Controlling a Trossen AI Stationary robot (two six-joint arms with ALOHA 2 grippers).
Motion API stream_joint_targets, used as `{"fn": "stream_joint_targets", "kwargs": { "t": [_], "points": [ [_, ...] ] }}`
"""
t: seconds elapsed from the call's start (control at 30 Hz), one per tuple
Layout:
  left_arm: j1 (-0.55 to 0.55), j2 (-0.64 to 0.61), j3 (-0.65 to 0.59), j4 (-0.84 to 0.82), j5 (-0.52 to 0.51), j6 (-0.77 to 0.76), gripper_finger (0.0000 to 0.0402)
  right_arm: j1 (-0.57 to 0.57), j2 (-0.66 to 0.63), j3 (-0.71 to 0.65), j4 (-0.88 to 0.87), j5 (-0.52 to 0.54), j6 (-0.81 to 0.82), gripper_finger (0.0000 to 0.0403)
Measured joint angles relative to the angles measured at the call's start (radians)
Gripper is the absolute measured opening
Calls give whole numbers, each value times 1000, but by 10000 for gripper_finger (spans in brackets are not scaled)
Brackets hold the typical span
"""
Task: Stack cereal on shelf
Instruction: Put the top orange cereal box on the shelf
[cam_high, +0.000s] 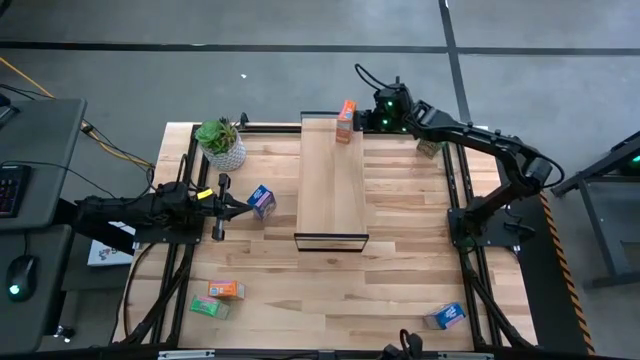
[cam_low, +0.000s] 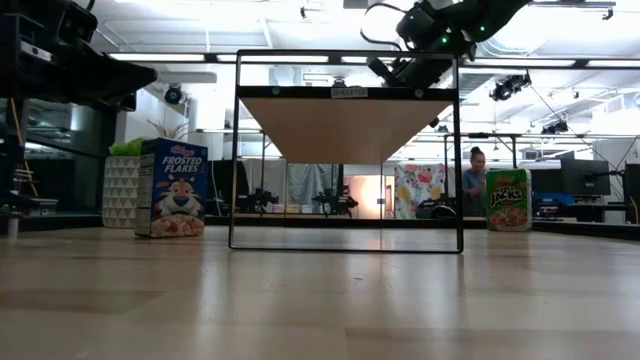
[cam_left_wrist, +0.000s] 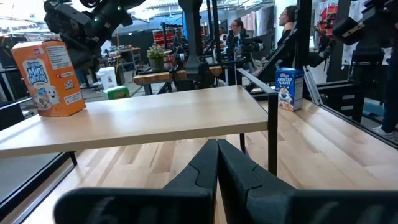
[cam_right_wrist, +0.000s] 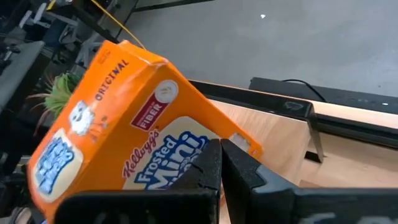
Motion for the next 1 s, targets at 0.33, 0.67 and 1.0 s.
{"fn": "stream_joint_targets", "kwargs": {
  "t": [0.33,0.67,1.0],
  "points": [
    [0,0,0,0,0,0,1,-15,1,0,50,15,1,0],
    [0,0,0,0,0,-1,1,-15,10,0,84,0,33,0],
    [0,0,0,1,0,-1,1,-17,21,0,100,2,50,0]
  ]
}}
